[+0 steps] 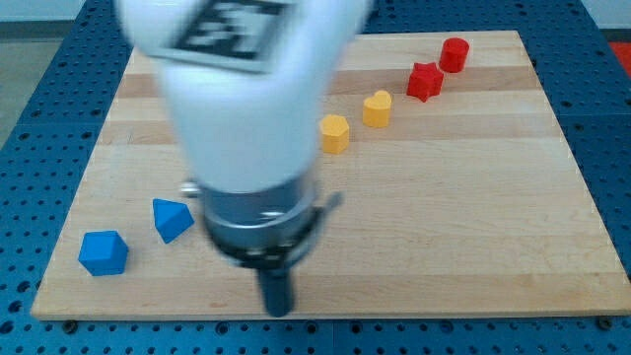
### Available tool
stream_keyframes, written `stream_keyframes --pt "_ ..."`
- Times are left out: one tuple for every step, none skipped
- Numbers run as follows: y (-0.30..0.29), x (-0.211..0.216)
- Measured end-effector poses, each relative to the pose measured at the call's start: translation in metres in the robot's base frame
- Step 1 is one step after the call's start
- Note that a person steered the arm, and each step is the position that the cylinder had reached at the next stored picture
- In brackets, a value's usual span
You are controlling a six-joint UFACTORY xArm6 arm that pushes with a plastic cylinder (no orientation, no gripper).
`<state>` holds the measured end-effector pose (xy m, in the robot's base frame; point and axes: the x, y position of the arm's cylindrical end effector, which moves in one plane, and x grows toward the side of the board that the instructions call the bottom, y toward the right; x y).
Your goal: Push the blue cube to the center left
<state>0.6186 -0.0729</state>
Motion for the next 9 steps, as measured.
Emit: stream_keyframes --pt "-0.063 0.000" --pt "-0.121 0.000" --pt "-0.136 0.000" --pt "-0.146 -0.007" --pt "-0.156 -0.015" --pt "-0.166 -0.024" --pt "-0.172 -0.038" --pt "-0.171 -0.048" --pt "-0.169 -0.081"
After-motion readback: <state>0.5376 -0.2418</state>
